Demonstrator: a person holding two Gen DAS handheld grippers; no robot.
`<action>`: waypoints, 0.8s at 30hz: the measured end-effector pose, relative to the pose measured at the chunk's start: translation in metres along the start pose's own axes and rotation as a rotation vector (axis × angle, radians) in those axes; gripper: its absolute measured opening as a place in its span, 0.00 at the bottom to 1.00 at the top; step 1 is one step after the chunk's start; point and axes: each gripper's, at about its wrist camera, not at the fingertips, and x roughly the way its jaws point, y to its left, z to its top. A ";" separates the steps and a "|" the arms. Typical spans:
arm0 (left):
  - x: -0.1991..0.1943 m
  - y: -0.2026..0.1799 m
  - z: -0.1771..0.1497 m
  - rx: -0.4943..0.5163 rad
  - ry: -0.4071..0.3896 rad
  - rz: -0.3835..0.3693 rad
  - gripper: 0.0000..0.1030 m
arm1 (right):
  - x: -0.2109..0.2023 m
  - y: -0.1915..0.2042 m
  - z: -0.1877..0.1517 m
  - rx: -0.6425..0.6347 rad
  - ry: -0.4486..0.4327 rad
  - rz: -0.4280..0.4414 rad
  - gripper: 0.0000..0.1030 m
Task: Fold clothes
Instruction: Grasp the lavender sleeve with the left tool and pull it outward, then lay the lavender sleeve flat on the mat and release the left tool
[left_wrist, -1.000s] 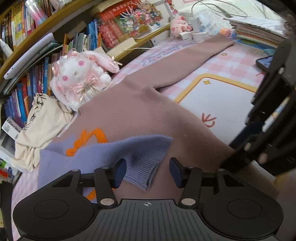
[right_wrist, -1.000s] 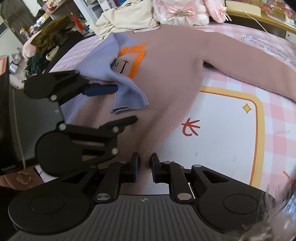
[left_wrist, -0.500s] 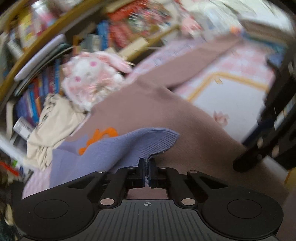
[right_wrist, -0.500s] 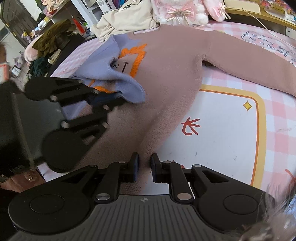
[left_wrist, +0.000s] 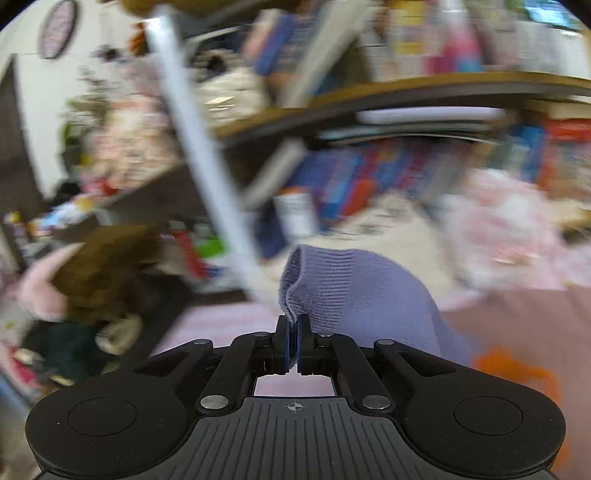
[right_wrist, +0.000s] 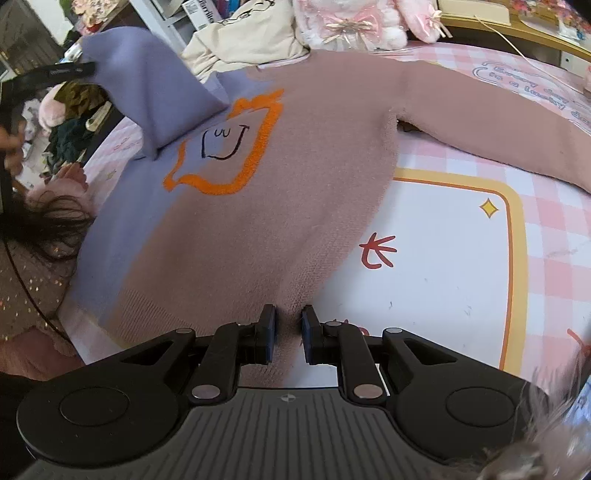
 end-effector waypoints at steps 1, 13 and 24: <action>0.011 0.014 0.004 -0.010 0.008 0.036 0.02 | 0.000 0.001 0.000 0.009 -0.002 -0.007 0.14; 0.059 0.135 -0.002 -0.272 0.069 0.308 0.02 | 0.000 0.011 -0.004 0.095 -0.032 -0.098 0.15; 0.071 0.138 -0.034 -0.160 0.173 0.297 0.37 | 0.002 0.017 -0.005 0.081 -0.032 -0.132 0.15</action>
